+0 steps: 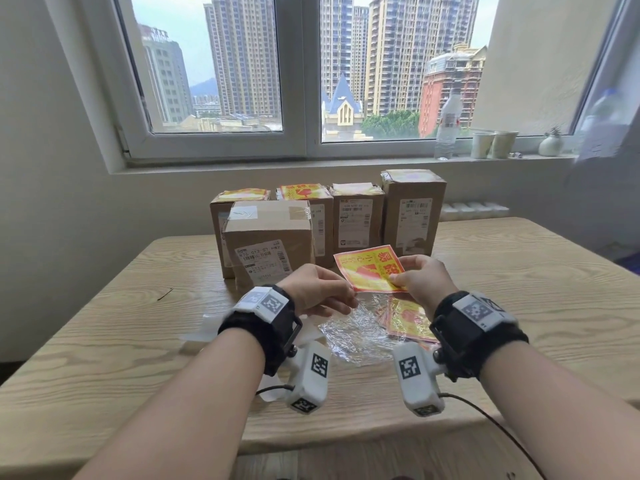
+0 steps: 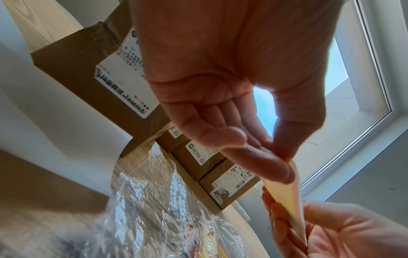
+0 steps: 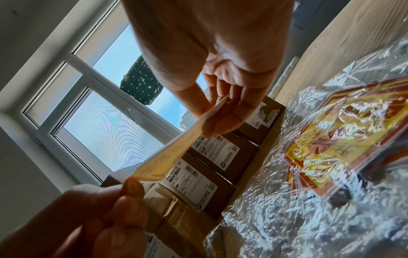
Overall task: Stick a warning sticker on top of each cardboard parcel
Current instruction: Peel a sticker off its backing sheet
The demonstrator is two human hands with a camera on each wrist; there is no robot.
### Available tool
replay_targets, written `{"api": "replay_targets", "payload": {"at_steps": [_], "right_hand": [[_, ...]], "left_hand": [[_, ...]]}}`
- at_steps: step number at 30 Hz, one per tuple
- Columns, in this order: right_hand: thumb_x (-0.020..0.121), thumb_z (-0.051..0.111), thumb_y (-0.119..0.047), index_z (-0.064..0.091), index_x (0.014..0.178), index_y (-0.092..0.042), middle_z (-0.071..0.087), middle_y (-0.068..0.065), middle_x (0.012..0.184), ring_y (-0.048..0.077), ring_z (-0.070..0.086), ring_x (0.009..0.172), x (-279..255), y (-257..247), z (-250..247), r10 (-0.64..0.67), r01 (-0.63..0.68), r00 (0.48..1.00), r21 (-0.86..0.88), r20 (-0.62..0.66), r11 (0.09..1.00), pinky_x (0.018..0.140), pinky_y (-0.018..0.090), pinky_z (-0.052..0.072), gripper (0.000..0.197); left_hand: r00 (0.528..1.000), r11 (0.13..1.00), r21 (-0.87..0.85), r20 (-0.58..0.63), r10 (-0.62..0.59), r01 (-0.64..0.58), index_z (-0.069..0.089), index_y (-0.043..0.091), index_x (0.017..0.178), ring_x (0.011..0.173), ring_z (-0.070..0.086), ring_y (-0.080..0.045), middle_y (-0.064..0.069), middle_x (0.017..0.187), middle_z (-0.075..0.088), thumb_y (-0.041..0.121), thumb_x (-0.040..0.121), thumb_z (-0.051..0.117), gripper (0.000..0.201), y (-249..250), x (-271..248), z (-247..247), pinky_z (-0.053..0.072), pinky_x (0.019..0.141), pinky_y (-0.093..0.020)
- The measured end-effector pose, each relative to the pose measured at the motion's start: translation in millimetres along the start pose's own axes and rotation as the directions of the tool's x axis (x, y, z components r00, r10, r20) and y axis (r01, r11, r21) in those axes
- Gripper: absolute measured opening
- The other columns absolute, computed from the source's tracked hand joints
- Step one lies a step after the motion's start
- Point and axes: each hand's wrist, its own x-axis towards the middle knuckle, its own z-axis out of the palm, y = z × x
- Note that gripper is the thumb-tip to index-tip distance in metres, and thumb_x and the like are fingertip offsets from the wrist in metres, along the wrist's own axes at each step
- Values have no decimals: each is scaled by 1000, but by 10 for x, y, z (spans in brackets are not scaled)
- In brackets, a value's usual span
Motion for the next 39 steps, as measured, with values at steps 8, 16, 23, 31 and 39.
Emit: {"api": "replay_targets", "payload": {"at_steps": [8, 16, 23, 31, 39], "right_hand": [[83, 71, -21, 70, 96, -21, 69, -1, 90, 15, 64, 84, -79, -17, -62, -336, 333, 940, -352, 55, 875, 69, 26, 50, 13], [77, 77, -35, 76, 91, -10, 76, 3, 80, 11, 72, 72, -152, -104, -48, -219, 309, 911, -227, 350, 924, 66, 24, 58, 30], [86, 69, -17, 73, 91, -3, 75, 9, 79, 14, 73, 67, -166, -89, -94, -194, 261, 929, -188, 314, 947, 64, 26, 59, 15], [93, 61, -16, 69, 96, -1, 72, 9, 79, 15, 65, 60, -122, -119, -163, -72, 103, 985, -203, 155, 974, 53, 24, 52, 17], [95, 57, -10, 63, 102, 3, 68, 17, 83, 21, 66, 62, -142, -148, -221, 76, -70, 997, -166, 27, 984, 57, 30, 56, 16]], "left_hand": [[998, 1000, 2, -52, 21, -20, 73, 8, 87, 66, 69, -9, -4, 79, 75, 15, 86, 68, 9, 43, 41, 56, 48, 48, -15], [999, 998, 46, 17, 42, -43, 73, 12, 95, 82, 71, -11, -3, 90, 76, 22, 88, 67, 13, 98, 71, 146, 54, 69, -23], [999, 997, 66, 40, 35, -38, 71, 12, 92, 83, 71, -12, -4, 91, 75, 15, 89, 64, 8, 122, 78, 223, 56, 74, -26], [983, 990, -22, -115, -140, 138, 63, -1, 92, 74, 70, -22, -13, 87, 72, 2, 84, 50, 16, 97, 26, 129, 55, 62, -26], [921, 943, 70, -247, -301, 326, 59, 4, 78, 56, 64, -14, -7, 75, 69, 4, 85, 48, 13, 21, -233, -100, 49, 57, -23]]}}
